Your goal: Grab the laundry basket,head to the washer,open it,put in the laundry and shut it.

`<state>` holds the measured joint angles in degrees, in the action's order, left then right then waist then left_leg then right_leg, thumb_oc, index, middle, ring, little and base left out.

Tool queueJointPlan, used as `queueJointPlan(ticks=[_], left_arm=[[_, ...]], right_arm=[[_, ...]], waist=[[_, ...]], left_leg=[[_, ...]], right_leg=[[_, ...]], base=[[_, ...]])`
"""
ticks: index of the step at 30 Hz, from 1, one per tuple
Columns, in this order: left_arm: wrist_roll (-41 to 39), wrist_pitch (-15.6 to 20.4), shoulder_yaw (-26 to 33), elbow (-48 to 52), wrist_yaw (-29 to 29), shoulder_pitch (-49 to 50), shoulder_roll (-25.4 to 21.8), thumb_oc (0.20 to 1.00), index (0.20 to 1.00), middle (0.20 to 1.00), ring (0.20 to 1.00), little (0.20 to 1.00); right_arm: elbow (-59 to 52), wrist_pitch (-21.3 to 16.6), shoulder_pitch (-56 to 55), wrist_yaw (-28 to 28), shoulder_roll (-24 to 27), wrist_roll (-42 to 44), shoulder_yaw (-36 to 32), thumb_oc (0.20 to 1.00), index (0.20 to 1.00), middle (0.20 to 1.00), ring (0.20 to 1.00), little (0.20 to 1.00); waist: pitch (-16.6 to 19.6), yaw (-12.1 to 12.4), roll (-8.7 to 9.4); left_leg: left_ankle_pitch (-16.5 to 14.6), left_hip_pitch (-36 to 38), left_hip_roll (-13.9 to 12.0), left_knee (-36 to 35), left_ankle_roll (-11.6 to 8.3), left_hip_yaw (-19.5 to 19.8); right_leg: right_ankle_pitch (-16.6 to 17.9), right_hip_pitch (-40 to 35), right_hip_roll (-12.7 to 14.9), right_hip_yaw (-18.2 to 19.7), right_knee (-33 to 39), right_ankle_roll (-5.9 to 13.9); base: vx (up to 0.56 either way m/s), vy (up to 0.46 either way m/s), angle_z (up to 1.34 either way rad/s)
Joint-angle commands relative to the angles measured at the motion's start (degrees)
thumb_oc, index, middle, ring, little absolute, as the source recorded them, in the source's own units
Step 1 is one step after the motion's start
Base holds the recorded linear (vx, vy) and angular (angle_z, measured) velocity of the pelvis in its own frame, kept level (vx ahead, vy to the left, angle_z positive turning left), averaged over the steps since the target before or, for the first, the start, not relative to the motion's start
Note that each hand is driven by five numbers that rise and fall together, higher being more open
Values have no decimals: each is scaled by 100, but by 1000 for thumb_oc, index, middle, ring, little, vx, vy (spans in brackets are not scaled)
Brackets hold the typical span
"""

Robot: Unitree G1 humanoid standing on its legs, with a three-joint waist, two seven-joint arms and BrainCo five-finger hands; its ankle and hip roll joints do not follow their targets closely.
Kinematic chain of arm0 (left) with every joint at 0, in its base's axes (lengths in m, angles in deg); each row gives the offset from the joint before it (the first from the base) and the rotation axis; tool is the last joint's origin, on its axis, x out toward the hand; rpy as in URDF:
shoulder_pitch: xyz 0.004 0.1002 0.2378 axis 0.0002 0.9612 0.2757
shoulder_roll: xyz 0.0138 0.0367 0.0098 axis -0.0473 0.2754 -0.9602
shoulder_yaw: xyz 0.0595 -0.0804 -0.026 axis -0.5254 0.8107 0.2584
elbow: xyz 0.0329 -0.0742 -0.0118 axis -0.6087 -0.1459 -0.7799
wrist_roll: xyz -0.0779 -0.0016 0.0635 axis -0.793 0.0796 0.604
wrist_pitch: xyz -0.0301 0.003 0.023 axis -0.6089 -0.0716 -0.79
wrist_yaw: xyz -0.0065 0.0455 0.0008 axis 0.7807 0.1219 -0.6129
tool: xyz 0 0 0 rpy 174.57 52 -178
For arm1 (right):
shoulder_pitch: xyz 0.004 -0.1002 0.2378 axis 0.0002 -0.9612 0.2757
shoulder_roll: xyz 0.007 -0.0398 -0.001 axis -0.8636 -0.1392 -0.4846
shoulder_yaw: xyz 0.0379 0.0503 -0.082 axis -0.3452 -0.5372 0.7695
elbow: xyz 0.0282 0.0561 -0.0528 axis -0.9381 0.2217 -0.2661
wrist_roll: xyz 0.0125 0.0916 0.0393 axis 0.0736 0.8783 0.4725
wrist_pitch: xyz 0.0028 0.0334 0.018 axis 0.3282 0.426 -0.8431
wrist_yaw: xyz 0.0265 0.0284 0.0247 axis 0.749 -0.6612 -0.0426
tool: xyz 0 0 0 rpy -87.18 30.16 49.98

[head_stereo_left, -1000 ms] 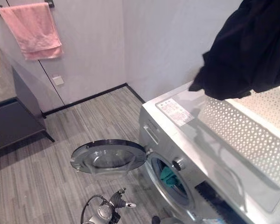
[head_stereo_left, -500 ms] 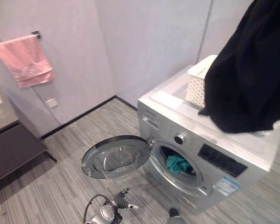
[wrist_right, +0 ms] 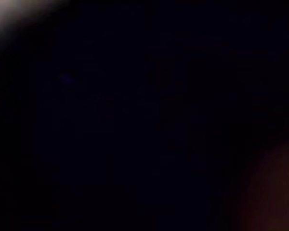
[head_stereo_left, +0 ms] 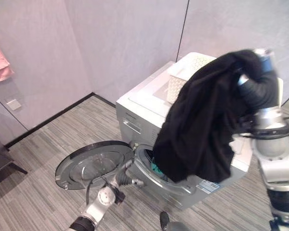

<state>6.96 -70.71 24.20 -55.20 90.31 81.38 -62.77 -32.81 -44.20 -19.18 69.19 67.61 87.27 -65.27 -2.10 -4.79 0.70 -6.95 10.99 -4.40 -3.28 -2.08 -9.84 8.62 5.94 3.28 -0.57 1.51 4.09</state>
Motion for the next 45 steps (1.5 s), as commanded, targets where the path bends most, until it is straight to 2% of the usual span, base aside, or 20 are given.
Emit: queueJointPlan(ticks=[1, 3, 7, 13, 17, 25, 28, 30, 32, 37, 42, 45], left_arm=[[-67, 382, 38, 114, 38, -476, -319, 1000, 1000, 1000, 1000, 1000], [-139, 412, 47, 401, 5, -786, -374, 1000, 1000, 1000, 1000, 1000], [-293, 399, -284, 251, -183, -1381, -369, 1000, 1000, 1000, 1000, 1000], [-640, 352, -723, -61, -427, -1898, -387, 1000, 1000, 1000, 1000, 1000], [-771, 266, -1085, -266, -703, -1964, -332, 1000, 1000, 1000, 1000, 1000], [-907, 66, -1333, -486, -905, -1820, -58, 1000, 1000, 1000, 1000, 1000], [-1399, 53, -1418, -304, -969, -1647, 78, 1000, 1000, 1000, 1000, 1000], [-1465, 60, -1449, -319, -954, -1652, 146, 1000, 1000, 1000, 1000, 1000], [-1825, 87, -1579, -328, -806, -1771, 463, 1000, 1000, 1000, 1000, 1000], [-2405, 122, -1775, -282, -727, -2031, 815, 1000, 1000, 1000, 1000, 1000], [-2464, 198, -1932, -258, -714, -2211, 956, 1000, 1000, 1000, 1000, 1000], [-2159, 432, -2051, -292, -538, -2394, 1061, 1000, 1000, 1000, 1000, 1000]], right_arm=[[-287, -242, 55, -271, -46, 485, -172, 200, 200, 200, 200, 200], [-351, -258, -201, -618, -81, 796, 158, 200, 200, 200, 200, 200], [-499, -282, -305, -1050, -64, 1336, 607, 200, 200, 200, 200, 200], [-503, -245, 72, -1328, 105, 1987, 1247, 200, 200, 200, 200, 200], [-469, -198, 402, -1386, 47, 2245, 1532, 200, 200, 200, 200, 200], [-471, -107, 583, -1339, -141, 2495, 1675, 200, 200, 200, 200, 200], [-447, -105, 605, -1276, -263, 2535, 1733, 200, 200, 200, 200, 200], [-437, -100, 598, -1260, -304, 2548, 1751, 200, 200, 200, 200, 200], [-421, -110, 563, -1176, -425, 2647, 1844, 200, 200, 200, 200, 200], [-361, -126, 585, -1046, -484, 2669, 1993, 200, 200, 200, 200, 200], [-267, -146, 717, -1000, -548, 2692, 2121, 200, 200, 200, 200, 200], [-198, -222, 810, -920, -601, 2755, 2248, 200, 200, 200, 200, 200]], waist=[[153, 169, 109], [192, 165, 158], [191, 88, 178], [159, 35, 158], [170, 21, 134], [152, 27, 111], [126, 45, 122], [126, 43, 126], [117, 17, 161], [87, -34, 177], [67, -69, 180], [59, -87, 204]], left_leg=[[-79, -429, 477, -112, 469, 250], [-16, -445, 402, -172, 373, 305], [42, -497, 316, -172, 266, 369], [55, -418, 211, -172, 190, 361], [19, -321, 166, -172, 166, 320], [8, -288, 123, -172, 154, 313], [15, -292, 114, -172, 153, 336], [14, -294, 112, -172, 151, 339], [16, -311, 112, -172, 146, 358], [34, -348, 105, -172, 139, 374], [22, -339, 101, -172, 131, 365], [11, -326, 94, -172, 118, 351]], right_leg=[[-1176, -612, 448, -202, -429, 341], [-1151, -755, 423, -290, -217, 335], [-1144, -846, 368, -363, -71, 302], [-1152, -966, 299, -402, 15, 268], [-1171, -1074, 279, -378, 77, 254], [-1182, -1106, 249, -353, 117, 233], [-1203, -1105, 240, -344, 98, 215], [-1208, -1102, 236, -342, 96, 213], [-1217, -1092, 225, -344, 92, 201], [-1218, -1063, 226, -349, 67, 190], [-1218, -1063, 226, -314, 73, 188], [-1221, -1080, 223, -300, 91, 179]], base=[[18, -123, 0], [16, -161, 12], [-4, -81, 17], [16, -46, 8], [24, -8, -1], [9, -4, 0], [0, 0, 0], [0, 0, 0], [0, 0, 0], [0, 0, 0], [0, 0, 0], [5, -2, -1]])
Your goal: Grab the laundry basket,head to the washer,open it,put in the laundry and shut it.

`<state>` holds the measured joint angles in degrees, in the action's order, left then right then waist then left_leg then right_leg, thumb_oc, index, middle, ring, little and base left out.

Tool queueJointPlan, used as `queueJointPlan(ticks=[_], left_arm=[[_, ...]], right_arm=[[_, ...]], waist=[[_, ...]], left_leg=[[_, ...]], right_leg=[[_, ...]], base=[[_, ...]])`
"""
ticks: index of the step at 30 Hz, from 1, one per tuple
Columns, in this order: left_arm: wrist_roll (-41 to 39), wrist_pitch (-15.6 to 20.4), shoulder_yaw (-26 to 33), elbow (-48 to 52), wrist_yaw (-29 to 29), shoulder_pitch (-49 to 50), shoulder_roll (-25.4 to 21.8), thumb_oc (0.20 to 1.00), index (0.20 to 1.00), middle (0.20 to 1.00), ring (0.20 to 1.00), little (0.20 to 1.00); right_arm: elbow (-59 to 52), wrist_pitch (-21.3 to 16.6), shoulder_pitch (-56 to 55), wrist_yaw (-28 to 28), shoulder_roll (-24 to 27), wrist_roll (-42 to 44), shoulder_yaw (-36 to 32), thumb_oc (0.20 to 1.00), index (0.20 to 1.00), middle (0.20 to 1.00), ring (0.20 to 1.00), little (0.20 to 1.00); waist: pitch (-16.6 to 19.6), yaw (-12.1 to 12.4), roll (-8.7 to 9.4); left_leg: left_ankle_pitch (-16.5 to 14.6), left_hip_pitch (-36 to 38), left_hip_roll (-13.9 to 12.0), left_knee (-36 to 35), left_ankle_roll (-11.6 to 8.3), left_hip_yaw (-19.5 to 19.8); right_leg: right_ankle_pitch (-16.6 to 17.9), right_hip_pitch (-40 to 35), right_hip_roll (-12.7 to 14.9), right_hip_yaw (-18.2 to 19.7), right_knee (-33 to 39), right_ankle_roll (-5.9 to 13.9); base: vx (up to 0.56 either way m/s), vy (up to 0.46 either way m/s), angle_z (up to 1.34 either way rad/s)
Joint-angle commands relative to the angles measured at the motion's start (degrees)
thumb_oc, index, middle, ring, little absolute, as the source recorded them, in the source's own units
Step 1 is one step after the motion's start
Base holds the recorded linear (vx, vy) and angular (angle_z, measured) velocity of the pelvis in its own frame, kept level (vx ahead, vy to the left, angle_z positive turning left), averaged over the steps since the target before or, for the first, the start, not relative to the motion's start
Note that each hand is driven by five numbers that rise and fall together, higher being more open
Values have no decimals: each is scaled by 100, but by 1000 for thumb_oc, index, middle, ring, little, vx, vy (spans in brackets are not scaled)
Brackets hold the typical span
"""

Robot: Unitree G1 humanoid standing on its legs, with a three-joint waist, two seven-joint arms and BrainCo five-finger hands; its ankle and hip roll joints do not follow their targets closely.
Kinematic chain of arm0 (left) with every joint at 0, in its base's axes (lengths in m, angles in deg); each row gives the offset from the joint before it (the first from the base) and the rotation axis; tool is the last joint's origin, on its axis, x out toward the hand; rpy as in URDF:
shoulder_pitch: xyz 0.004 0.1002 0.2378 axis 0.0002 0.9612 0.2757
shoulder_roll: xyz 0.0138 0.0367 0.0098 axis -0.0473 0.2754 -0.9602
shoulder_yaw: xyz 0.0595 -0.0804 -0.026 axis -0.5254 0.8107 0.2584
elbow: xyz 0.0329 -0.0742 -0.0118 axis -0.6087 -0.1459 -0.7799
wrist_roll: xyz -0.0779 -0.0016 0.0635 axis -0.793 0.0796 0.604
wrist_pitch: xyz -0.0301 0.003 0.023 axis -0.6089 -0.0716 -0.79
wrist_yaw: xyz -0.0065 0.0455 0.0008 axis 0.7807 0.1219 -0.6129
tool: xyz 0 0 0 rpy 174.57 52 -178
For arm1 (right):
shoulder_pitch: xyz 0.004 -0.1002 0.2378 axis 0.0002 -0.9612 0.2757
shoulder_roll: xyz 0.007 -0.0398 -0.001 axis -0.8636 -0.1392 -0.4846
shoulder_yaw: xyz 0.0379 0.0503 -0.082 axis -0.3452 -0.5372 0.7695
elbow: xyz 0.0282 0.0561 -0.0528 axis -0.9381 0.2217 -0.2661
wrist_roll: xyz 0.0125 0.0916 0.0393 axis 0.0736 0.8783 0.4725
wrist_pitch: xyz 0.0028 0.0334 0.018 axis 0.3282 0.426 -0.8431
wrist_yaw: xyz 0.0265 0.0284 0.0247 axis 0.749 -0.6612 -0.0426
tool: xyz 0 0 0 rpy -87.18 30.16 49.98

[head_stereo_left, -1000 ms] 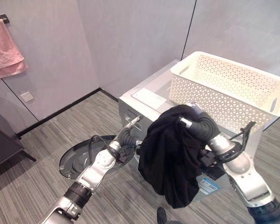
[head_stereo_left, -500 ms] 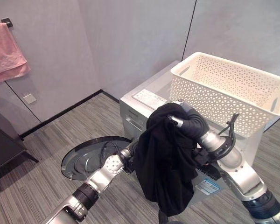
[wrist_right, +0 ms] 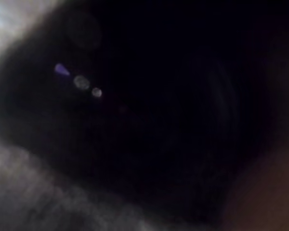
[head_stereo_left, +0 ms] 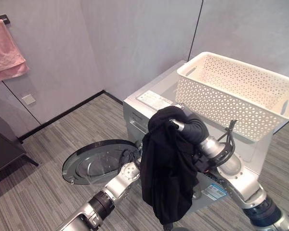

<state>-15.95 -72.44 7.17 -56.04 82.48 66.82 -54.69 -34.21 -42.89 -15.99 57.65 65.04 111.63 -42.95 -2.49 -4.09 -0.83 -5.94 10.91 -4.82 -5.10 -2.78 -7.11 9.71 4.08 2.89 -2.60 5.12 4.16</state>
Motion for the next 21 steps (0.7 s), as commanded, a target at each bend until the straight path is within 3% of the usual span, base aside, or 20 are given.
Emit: queueJointPlan(ticks=[1, 9, 10, 11, 13, 14, 15, 17, 20, 21], left_arm=[[340, 753, -319, -113, 421, -914, 226, 1000, 1000, 1000, 1000, 1000], [401, 872, -397, -270, 529, -874, 332, 1000, 1000, 1000, 1000, 1000], [276, 874, -397, -281, 570, -837, 388, 900, 900, 900, 900, 900], [275, 875, -396, -283, 570, -837, 389, 900, 900, 900, 900, 900], [-281, 889, -334, -313, 635, -738, 579, 1000, 1000, 1000, 1000, 1000], [-281, 889, -333, -313, 635, -738, 579, 1000, 1000, 1000, 1000, 1000], [-1017, 910, -263, -323, 647, -589, 817, 1000, 1000, 1000, 1000, 1000], [-1021, 912, -262, -325, 645, -590, 816, 1000, 1000, 1000, 1000, 1000], [-2297, 995, -110, -376, 593, -315, 1200, 1000, 1000, 1000, 1000, 1000], [-2301, 997, -109, -379, 590, -316, 1200, 1000, 1000, 1000, 1000, 1000]], right_arm=[[-50, -418, 488, 268, -353, 324, 30, 200, 200, 200, 200, 200], [13, -505, 550, 383, -350, 284, 144, 200, 200, 200, 200, 200], [48, -490, 561, 427, -380, 268, 186, 200, 200, 200, 200, 200], [49, -490, 562, 429, -380, 266, 188, 200, 200, 200, 200, 200], [95, -496, 590, 530, -453, 263, 232, 200, 200, 200, 200, 200], [95, -496, 590, 530, -453, 263, 232, 200, 200, 200, 200, 200], [152, -501, 610, 613, -548, 329, 285, 200, 200, 200, 200, 200], [154, -502, 611, 613, -548, 329, 287, 200, 200, 200, 200, 200], [229, -524, 622, 709, -711, 476, 460, 200, 200, 200, 200, 200], [230, -525, 623, 709, -710, 476, 461, 200, 200, 200, 200, 200]], waist=[[93, -151, 374], [81, -194, 395], [84, -195, 393], [84, -196, 392], [74, -207, 399], [74, -207, 398], [62, -221, 419], [63, -222, 418], [38, -232, 470], [39, -233, 469]], left_leg=[[-93, -313, 131, 10, 184, 80], [-105, -284, 120, 10, 170, 41], [-112, -273, 118, 10, 170, 31], [-112, -272, 117, 10, 170, 31], [-105, -271, 117, 10, 168, 30], [-105, -271, 117, 10, 168, 31], [-94, -283, 121, 10, 170, 20], [-94, -283, 120, 10, 170, 19], [-90, -294, 109, 10, 176, 5], [-90, -294, 109, 10, 176, 5]], right_leg=[[-1332, -904, 263, -98, -266, 170], [-1333, -907, 248, -62, -249, 175], [-1336, -917, 250, -70, -246, 172], [-1336, -918, 250, -70, -245, 172], [-1331, -922, 249, -70, -235, 162], [-1331, -922, 249, -70, -235, 162], [-1319, -913, 245, -58, -233, 154], [-1319, -912, 245, -58, -233, 154], [-1310, -884, 231, -36, -251, 144], [-1310, -883, 231, -36, -251, 144]], base=[[0, 0, 0], [0, 0, 0], [0, 0, 0], [0, 0, 0], [0, 0, 0], [0, 0, 0], [0, 0, 0], [0, 0, 0], [0, 0, 0], [-13, -4, -7]])
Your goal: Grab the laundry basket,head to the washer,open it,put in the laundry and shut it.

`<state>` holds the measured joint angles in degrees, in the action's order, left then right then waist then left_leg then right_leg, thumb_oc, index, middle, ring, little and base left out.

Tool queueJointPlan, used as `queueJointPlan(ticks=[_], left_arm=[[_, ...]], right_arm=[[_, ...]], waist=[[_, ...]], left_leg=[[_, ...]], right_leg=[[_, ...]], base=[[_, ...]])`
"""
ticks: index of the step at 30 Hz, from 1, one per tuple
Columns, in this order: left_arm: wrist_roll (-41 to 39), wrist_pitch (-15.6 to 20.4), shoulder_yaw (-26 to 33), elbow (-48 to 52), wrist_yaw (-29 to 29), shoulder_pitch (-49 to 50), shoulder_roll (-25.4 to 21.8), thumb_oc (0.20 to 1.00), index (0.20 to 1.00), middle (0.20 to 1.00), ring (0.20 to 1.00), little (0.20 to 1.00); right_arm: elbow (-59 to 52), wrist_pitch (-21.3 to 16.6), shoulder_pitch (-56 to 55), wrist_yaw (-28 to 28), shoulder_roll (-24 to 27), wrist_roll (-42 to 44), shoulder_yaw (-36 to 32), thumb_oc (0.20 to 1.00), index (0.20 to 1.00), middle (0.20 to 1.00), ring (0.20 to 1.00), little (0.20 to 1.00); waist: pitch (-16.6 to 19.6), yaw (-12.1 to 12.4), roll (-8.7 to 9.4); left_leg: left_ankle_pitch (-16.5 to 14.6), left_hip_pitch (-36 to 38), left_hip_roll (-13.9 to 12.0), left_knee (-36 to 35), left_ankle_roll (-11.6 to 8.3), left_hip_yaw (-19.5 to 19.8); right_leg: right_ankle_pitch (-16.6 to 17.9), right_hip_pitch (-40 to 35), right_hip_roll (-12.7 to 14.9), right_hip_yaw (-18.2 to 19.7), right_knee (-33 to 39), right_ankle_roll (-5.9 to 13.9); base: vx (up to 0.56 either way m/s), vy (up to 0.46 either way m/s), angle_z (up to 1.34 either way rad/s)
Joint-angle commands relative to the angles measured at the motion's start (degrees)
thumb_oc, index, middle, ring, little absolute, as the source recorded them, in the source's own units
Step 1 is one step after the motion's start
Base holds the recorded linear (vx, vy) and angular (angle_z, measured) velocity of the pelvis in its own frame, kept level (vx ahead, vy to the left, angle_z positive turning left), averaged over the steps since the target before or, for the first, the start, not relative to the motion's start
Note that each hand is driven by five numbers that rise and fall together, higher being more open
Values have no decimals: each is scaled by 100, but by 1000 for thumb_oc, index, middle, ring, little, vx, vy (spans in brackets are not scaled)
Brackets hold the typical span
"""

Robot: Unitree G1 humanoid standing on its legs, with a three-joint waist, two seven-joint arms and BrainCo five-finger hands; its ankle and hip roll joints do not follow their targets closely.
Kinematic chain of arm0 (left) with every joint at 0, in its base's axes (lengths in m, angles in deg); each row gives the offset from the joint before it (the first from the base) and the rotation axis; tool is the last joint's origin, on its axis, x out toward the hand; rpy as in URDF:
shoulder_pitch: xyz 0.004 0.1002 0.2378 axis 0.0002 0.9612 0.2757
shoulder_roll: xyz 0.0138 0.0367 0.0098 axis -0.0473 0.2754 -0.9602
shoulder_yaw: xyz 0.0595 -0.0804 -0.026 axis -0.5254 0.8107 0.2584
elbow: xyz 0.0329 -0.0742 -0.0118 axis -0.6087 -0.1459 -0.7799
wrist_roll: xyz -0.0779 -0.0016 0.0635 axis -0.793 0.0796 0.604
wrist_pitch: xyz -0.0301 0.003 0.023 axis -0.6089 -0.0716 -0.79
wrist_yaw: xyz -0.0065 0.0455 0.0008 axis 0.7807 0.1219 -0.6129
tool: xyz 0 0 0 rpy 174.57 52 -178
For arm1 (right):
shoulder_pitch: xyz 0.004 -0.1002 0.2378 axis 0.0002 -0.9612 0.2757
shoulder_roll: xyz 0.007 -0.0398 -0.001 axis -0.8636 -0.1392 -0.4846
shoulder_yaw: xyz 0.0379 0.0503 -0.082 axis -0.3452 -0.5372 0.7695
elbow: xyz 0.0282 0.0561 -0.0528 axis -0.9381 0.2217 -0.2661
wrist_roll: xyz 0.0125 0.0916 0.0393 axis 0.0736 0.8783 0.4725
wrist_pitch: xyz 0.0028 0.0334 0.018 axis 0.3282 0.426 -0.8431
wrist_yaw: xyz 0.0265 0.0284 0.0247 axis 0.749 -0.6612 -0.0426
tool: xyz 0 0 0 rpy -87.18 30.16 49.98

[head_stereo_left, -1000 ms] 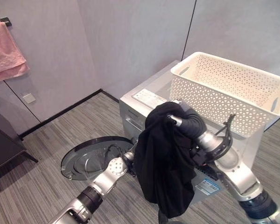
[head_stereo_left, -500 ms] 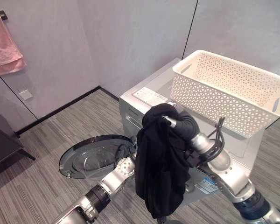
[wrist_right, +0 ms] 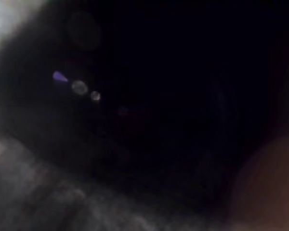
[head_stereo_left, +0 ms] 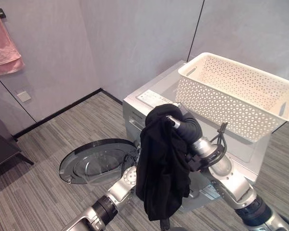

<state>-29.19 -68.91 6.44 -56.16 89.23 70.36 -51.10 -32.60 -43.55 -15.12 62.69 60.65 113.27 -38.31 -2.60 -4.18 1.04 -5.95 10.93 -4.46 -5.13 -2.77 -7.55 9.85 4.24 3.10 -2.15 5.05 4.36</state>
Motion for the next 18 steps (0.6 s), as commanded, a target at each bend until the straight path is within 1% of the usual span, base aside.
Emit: queueJointPlan(ticks=[1, 2, 3, 7, 10, 11, 12, 13, 14, 16, 17, 18], left_arm=[[-1175, 690, -10, -445, -101, -637, 952, 555, 555, 555, 555, 555], [-1175, 690, -10, -445, -101, -637, 952, 555, 555, 555, 555, 555], [-1156, 713, -36, -483, -99, -632, 962, 200, 200, 200, 200, 200], [-1120, 732, -20, -465, -34, -529, 896, 200, 200, 200, 200, 200], [-883, 788, 82, -365, -18, -142, 674, 200, 200, 200, 200, 200], [-622, 723, 400, -516, 84, 75, 380, 200, 200, 200, 200, 200], [-680, 723, 390, -282, 55, 141, 282, 200, 200, 200, 200, 200], [-773, 705, 331, -24, 21, 41, 255, 200, 200, 200, 200, 200], [-875, 630, 293, 246, -7, -73, 187, 200, 200, 200, 200, 200], [-913, 577, 136, 525, -41, -216, 193, 200, 200, 200, 200, 200], [-924, 549, -67, 868, -103, -353, 191, 200, 200, 200, 200, 200], [-909, 555, -129, 877, -108, -386, 201, 200, 200, 200, 200, 200]], right_arm=[[138, -497, 526, 217, -349, 436, 73, 200, 200, 200, 200, 200], [138, -497, 527, 216, -349, 436, 73, 200, 200, 200, 200, 200], [185, -494, 516, 232, -370, 510, 120, 200, 200, 200, 200, 200], [227, -484, 470, 295, -328, 599, 134, 200, 200, 200, 200, 200], [197, -450, 150, 209, -42, 663, 72, 200, 200, 200, 200, 200], [232, -397, -17, 16, 217, 843, 31, 200, 200, 200, 200, 200], [176, -318, -104, -11, 372, 886, -7, 517, 517, 517, 517, 517], [129, -277, -191, -29, 570, 848, -48, 862, 862, 862, 862, 862], [54, -228, -345, -125, 785, 827, -111, 1000, 1000, 1000, 1000, 1000], [7, -208, -505, -230, 1102, 843, -170, 1000, 1000, 1000, 1000, 1000], [7, -205, -663, -231, 1200, 775, -258, 1000, 1000, 1000, 1000, 1000], [71, -228, -804, -275, 1231, 644, -349, 1000, 1000, 1000, 1000, 1000]], waist=[[47, -243, 310], [47, -242, 310], [34, -269, 335], [14, -267, 376], [-29, -186, 419], [-30, -122, 434], [-22, -114, 418], [-12, -119, 410], [-14, -126, 391], [-27, -140, 376], [-39, -159, 354], [-69, -172, 343]], left_leg=[[-91, -305, 66, 13, 174, 26], [-91, -306, 66, 13, 174, 26], [-100, -303, 59, 13, 172, 0], [-103, -305, 50, 13, 160, -32], [-90, -325, 46, 13, 141, 0], [-76, -336, 44, 13, 128, 17], [-81, -331, 49, 13, 124, 25], [-75, -336, 53, 13, 120, 35], [-62, -341, 50, 13, 114, 50], [-45, -359, 61, 13, 107, 89], [-43, -368, 68, 13, 112, 104], [-32, -381, 70, 13, 113, 118]], right_leg=[[-1317, -868, 198, -46, -252, 126], [-1317, -868, 198, -45, -252, 126], [-1312, -846, 190, -7, -256, 124], [-1305, -828, 175, -1, -256, 116], [-1305, -866, 180, -50, -206, 100], [-1310, -880, 174, -86, -186, 97], [-1316, -893, 176, -110, -180, 97], [-1314, -902, 176, -128, -172, 97], [-1317, -908, 175, -153, -169, 97], [-1308, -918, 180, -189, -151, 106], [-1306, -917, 183, -200, -147, 111], [-1304, -914, 185, -216, -145, 119]], base=[[-8, -2, -8], [-18, -7, -11], [-12, -6, -8], [-10, -12, -7], [-8, -36, 1], [9, -28, 7], [21, -20, 9], [29, -2, 11], [21, -5, 10], [3, 2, 6], [-18, 6, 4], [-15, 4, 5]])
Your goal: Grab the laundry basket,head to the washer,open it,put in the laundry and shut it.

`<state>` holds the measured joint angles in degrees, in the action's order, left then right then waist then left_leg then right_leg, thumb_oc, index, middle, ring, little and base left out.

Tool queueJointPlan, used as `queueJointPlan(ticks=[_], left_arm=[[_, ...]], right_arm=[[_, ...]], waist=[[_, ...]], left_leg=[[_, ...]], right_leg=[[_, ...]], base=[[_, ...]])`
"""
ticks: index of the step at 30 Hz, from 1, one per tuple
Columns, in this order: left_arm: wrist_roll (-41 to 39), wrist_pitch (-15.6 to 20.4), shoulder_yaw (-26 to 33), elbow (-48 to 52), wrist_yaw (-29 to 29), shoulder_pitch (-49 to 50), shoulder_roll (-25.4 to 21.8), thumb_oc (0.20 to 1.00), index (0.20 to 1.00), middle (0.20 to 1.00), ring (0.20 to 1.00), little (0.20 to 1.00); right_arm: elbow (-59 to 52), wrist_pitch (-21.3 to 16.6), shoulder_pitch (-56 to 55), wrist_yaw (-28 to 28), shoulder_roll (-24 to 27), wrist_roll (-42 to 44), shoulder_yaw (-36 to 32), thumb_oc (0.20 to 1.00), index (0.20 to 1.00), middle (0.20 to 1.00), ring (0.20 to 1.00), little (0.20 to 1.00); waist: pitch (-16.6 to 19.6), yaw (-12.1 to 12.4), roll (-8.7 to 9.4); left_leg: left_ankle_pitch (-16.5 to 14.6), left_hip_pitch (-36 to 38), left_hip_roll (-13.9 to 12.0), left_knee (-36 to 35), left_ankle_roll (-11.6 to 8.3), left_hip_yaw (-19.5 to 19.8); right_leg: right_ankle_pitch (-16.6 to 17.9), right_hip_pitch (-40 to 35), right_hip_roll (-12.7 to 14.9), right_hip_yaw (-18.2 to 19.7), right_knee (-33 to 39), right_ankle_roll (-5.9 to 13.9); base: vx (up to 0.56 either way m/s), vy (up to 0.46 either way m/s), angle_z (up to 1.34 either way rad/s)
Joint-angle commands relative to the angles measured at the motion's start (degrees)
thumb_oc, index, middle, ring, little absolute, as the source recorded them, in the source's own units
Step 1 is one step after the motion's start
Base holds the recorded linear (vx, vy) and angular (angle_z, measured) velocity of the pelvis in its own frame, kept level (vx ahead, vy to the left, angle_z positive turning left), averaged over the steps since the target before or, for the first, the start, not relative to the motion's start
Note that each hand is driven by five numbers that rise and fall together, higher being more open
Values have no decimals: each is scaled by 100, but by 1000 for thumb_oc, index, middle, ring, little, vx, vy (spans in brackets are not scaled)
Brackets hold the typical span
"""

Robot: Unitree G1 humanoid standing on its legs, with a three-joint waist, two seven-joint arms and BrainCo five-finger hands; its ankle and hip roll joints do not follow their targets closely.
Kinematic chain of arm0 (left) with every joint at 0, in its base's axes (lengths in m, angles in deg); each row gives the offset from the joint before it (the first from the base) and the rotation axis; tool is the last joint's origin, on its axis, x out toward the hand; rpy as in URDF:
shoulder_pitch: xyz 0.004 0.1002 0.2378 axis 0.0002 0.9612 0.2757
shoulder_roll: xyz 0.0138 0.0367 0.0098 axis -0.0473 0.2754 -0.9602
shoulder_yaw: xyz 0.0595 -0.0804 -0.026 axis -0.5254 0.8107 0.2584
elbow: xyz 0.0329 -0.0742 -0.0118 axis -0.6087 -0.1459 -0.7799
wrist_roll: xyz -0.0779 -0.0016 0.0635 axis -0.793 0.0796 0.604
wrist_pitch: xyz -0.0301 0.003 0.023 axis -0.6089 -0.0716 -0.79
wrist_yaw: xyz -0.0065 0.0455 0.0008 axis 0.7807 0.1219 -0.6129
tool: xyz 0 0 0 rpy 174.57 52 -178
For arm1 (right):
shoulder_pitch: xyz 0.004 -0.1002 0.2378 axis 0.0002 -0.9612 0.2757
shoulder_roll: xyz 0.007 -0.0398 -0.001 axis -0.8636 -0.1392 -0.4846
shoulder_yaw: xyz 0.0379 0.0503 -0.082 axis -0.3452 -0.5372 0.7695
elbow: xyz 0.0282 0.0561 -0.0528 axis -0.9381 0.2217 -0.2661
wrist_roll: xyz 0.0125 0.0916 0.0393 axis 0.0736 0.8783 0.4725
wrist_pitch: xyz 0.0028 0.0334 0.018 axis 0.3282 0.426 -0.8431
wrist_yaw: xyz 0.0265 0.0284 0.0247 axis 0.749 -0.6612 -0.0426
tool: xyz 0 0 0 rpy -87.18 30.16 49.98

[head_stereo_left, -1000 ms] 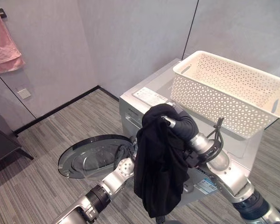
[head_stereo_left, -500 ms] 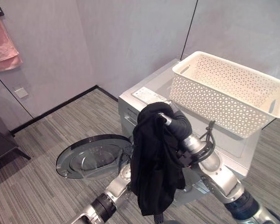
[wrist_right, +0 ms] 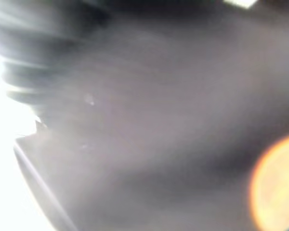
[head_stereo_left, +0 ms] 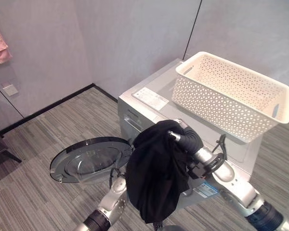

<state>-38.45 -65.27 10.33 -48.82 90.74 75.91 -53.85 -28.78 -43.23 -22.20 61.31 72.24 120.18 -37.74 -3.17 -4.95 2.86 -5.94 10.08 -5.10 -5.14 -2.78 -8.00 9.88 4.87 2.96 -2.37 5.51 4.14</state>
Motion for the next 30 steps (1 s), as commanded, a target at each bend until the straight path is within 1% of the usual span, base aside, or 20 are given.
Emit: queueJointPlan(ticks=[1, 2, 3, 4, 5, 6, 7, 8, 9, 10, 11, 14, 15, 16, 17, 20, 21, 30], left_arm=[[17, 192, -523, 142, -260, -942, 478, 200, 200, 200, 200, 200], [41, 189, -458, 187, -237, -904, 419, 200, 200, 200, 200, 200], [150, 158, -293, 234, -243, -314, 237, 200, 200, 200, 200, 200], [41, 119, -356, 405, -388, -220, 149, 200, 200, 200, 200, 200], [-99, 2, -385, 569, -612, -136, -32, 200, 200, 200, 200, 200], [-103, -3, -392, 578, -614, -129, -34, 200, 200, 200, 200, 200], [-89, 206, -799, 546, -642, -440, 367, 200, 200, 200, 200, 200], [-136, -528, -820, -202, -474, -458, 574, 200, 200, 200, 200, 200], [-16, -136, -920, -329, -356, -645, 630, 200, 200, 200, 200, 200], [-35, 68, -708, -544, -236, -562, 755, 200, 200, 200, 200, 200], [120, 145, -662, -728, -174, -514, 794, 200, 200, 200, 200, 200], [130, 249, -588, -859, -256, -387, 839, 200, 200, 200, 200, 200], [107, 379, -450, -1139, -243, -364, 869, 200, 200, 200, 200, 200], [107, 380, -447, -1142, -244, -365, 871, 200, 200, 200, 200, 200], [112, 434, -378, -1253, -163, -430, 899, 200, 200, 200, 200, 200], [151, 457, -328, -1310, -119, -439, 894, 200, 200, 200, 200, 200], [143, 478, -279, -1360, -92, -444, 904, 200, 200, 200, 200, 200], [162, 559, -98, -1425, 57, -388, 912, 200, 200, 200, 200, 200]], right_arm=[[-313, -261, -104, -138, 72, -48, -413, 1000, 1000, 1000, 1000, 1000], [-299, -249, -146, -170, 33, -97, -454, 1000, 1000, 1000, 1000, 1000], [-242, -271, -288, -255, 73, -109, -561, 1000, 1000, 1000, 1000, 1000], [-278, -300, -419, -308, 209, -155, -628, 1000, 1000, 1000, 1000, 1000], [-431, -305, -646, -516, 535, -273, -721, 1000, 1000, 1000, 1000, 1000], [-445, -301, -671, -519, 539, -272, -738, 1000, 1000, 1000, 1000, 1000], [-438, -283, -817, -491, 527, -338, -669, 1000, 1000, 1000, 1000, 1000], [-400, -197, -637, -656, 531, -280, -628, 1000, 1000, 1000, 1000, 1000], [-215, -188, -768, -549, 373, -213, -640, 1000, 1000, 1000, 1000, 1000], [-150, -185, -762, -626, 245, -32, -537, 1000, 1000, 1000, 1000, 1000], [-115, -295, -827, -681, 236, 81, -511, 1000, 1000, 1000, 1000, 1000], [-17, -317, -1094, -701, 153, 143, -510, 1000, 1000, 1000, 1000, 1000], [299, -215, -1428, -768, 123, -200, -222, 1000, 1000, 1000, 1000, 1000], [302, -217, -1424, -767, 123, -201, -218, 1000, 1000, 1000, 1000, 1000], [460, -210, -1453, -793, 186, -108, -109, 1000, 1000, 1000, 1000, 1000], [451, -226, -1521, -806, 270, -189, -121, 1000, 1000, 1000, 1000, 1000], [479, -234, -1524, -749, 319, -461, -117, 1000, 1000, 1000, 1000, 1000], [527, -295, -1946, -571, 120, -777, -427, 1000, 1000, 1000, 1000, 1000]], waist=[[-12, -93, 160], [-21, -93, 155], [-53, -35, 145], [-54, -27, 143], [-46, -22, 150], [-41, -15, 147], [-53, -55, 161], [-77, -70, 143], [-75, -125, 154], [-93, -136, 188], [-103, -154, 203], [-115, -190, 231], [-136, -328, 283], [-136, -328, 282], [-144, -401, 300], [-135, -438, 313], [-124, -461, 317], [-111, -541, 321]], left_leg=[[-33, -297, 134, 14, 115, 165], [-31, -304, 138, 14, 116, 167], [-30, -323, 141, 14, 109, 190], [-31, -331, 140, 14, 107, 196], [-23, -340, 139, 14, 97, 194], [-24, -339, 138, 14, 96, 196], [-34, -321, 143, 14, 95, 202], [-16, -313, 139, 14, 103, 191], [-2, -339, 138, 14, 97, 179], [2, -342, 138, 14, 94, 171], [-5, -336, 132, 14, 91, 156], [-8, -345, 124, 14, 86, 134], [-19, -351, 91, 14, 72, -1], [-19, -350, 90, 14, 72, -3], [-19, -343, 77, 14, 66, -74], [-25, -338, 75, 14, 64, -118], [-35, -330, 73, 14, 67, -152], [-55, -302, 86, 14, 75, -210]], right_leg=[[-1308, -978, 200, -196, -191, 142], [-1306, -975, 199, -193, -188, 144], [-1306, -962, 202, -239, -189, 145], [-1303, -964, 204, -258, -178, 150], [-1301, -975, 206, -281, -156, 154], [-1301, -978, 206, -283, -154, 154], [-1305, -999, 204, -276, -157, 152], [-1312, -997, 194, -257, -164, 153], [-1304, -957, 195, -255, -177, 154], [-1288, -938, 194, -229, -177, 155], [-1293, -931, 194, -225, -181, 154], [-1292, -902, 192, -199, -191, 155], [-1272, -809, 176, -73, -217, 175], [-1271, -808, 176, -71, -218, 175], [-1244, -767, 173, -6, -222, 189], [-1230, -753, 168, 25, -220, 197], [-1224, -745, 169, 58, -217, 204], [-1192, -766, 181, 78, -167, 226]], base=[[0, 0, 0], [-24, 1, 3], [0, 0, 0], [0, 0, 0], [9, -2, 4], [18, -4, 15], [2, 5, 17], [-10, 5, 13], [-34, 6, 5], [-31, -3, 2], [-19, -3, -6], [-25, -3, -12], [-38, -2, -10], [-52, 9, -27], [-17, 11, -39], [-2, 11, -30], [10, 13, -10], [4, 5, -4]])
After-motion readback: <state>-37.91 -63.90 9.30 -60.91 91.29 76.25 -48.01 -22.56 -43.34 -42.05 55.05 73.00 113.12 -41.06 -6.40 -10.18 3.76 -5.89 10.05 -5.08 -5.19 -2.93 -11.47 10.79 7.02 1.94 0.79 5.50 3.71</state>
